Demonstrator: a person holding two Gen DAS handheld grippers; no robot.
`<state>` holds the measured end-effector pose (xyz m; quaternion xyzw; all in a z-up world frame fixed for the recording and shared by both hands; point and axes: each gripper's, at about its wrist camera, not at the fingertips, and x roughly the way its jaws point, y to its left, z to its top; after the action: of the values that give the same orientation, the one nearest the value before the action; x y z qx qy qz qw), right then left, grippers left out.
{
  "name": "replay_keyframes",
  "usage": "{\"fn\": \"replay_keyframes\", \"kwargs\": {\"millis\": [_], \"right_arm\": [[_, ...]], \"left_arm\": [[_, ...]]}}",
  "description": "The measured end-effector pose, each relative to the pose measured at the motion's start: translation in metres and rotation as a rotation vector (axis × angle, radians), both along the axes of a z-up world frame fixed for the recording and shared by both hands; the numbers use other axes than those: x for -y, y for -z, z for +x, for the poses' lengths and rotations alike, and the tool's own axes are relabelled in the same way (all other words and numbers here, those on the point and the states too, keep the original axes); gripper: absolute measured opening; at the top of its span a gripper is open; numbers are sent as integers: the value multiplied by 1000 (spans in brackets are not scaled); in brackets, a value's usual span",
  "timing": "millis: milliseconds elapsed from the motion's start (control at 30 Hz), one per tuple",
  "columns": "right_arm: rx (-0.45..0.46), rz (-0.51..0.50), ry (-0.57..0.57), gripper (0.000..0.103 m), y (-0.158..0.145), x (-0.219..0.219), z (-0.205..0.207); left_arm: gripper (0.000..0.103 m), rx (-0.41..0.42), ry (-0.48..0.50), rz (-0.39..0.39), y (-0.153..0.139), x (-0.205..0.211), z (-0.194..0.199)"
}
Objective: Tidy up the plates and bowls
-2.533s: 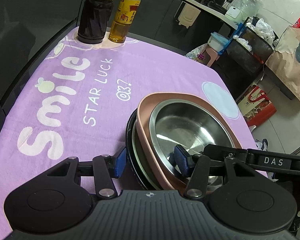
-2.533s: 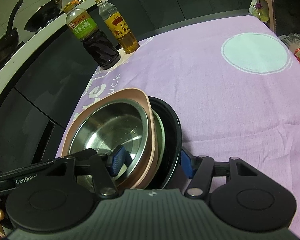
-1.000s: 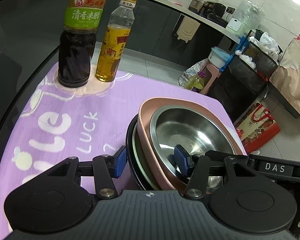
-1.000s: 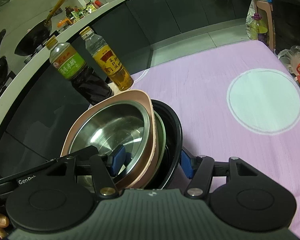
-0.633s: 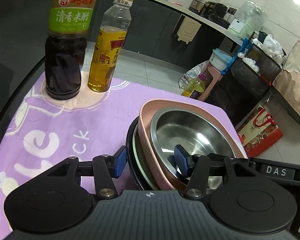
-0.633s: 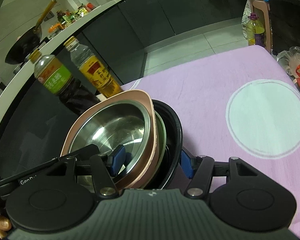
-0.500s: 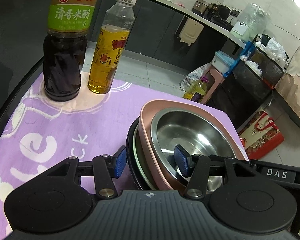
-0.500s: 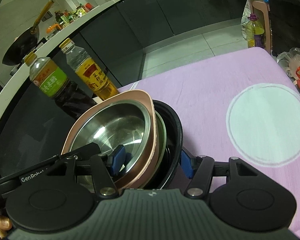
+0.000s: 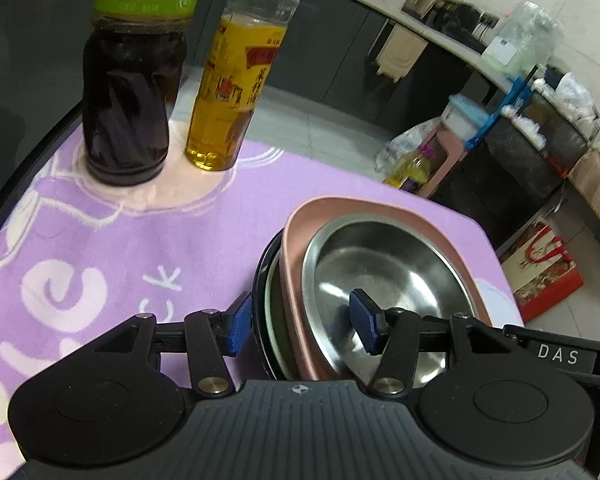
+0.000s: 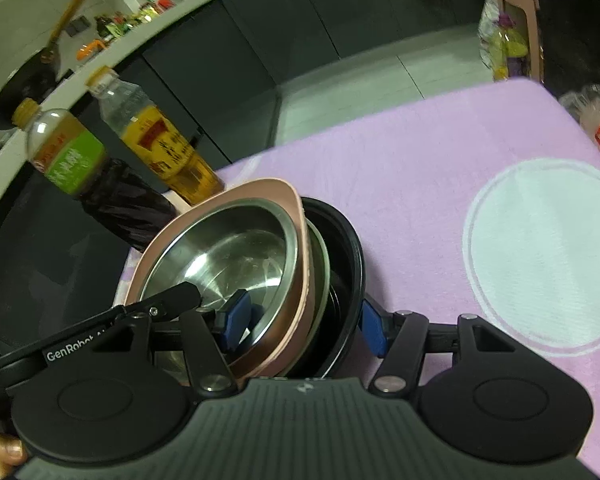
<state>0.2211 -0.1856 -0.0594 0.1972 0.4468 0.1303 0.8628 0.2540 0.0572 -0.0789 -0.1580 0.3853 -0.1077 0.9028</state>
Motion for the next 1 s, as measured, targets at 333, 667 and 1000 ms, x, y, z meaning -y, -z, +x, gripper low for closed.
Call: {"fn": "replay_keyframes", "kwargs": {"millis": [333, 667, 1000], "right_arm": [[6, 23, 8, 47, 5, 6, -1], [125, -62, 79, 47, -16, 13, -20], [228, -156, 91, 47, -38, 4, -59]], "left_arm": [[50, -17, -10, -21, 1, -3, 2], [49, 74, -80, 36, -24, -14, -26], [49, 227, -78, 200, -49, 1, -90]]}}
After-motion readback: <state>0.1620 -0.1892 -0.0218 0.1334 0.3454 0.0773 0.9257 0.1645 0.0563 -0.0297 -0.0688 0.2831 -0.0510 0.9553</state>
